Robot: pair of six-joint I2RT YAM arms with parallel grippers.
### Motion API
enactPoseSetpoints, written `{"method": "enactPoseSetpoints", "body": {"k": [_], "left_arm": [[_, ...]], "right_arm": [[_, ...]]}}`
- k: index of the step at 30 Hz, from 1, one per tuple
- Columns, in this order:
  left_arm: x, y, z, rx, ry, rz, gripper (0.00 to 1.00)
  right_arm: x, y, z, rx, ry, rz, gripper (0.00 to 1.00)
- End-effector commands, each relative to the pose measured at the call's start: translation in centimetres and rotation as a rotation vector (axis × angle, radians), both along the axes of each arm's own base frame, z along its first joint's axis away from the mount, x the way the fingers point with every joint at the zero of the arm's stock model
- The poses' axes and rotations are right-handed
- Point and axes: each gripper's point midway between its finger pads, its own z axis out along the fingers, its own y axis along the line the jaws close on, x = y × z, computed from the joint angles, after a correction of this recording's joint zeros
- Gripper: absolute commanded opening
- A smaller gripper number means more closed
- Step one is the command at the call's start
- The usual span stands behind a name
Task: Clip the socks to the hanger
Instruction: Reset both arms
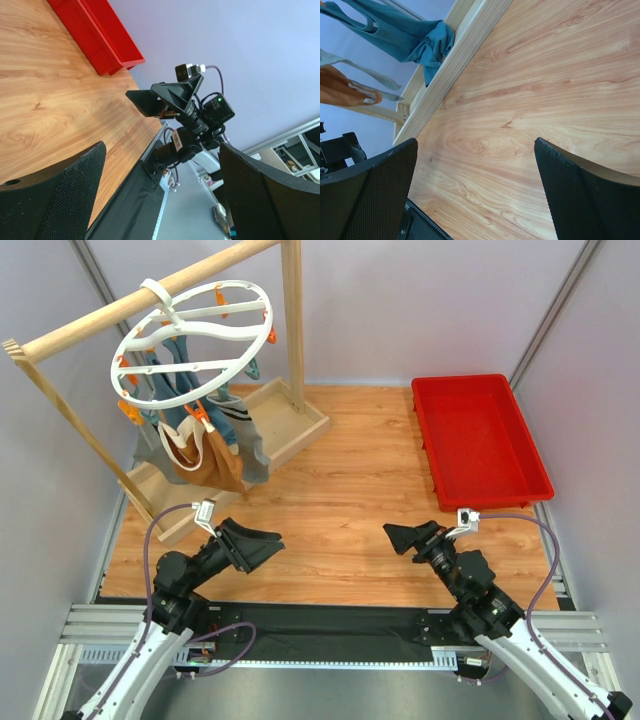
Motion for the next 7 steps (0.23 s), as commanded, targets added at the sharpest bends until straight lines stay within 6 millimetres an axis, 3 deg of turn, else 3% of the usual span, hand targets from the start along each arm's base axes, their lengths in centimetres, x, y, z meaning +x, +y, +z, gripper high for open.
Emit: {"method": "enactPoseSetpoints", "body": {"k": [1,7], "left_arm": [[0.36,0.00,-2.63,-0.020,-0.044,0.020,0.99],[-0.04,-0.40,-2.92,-0.010,-0.034,0.002,0.98]], "right_arm": [[-0.01,-0.98,-6.58,-0.093,0.115,-0.048,1.00],[-0.23,-0.58,-6.33,-0.105,0.094,-0.015,1.00]]}}
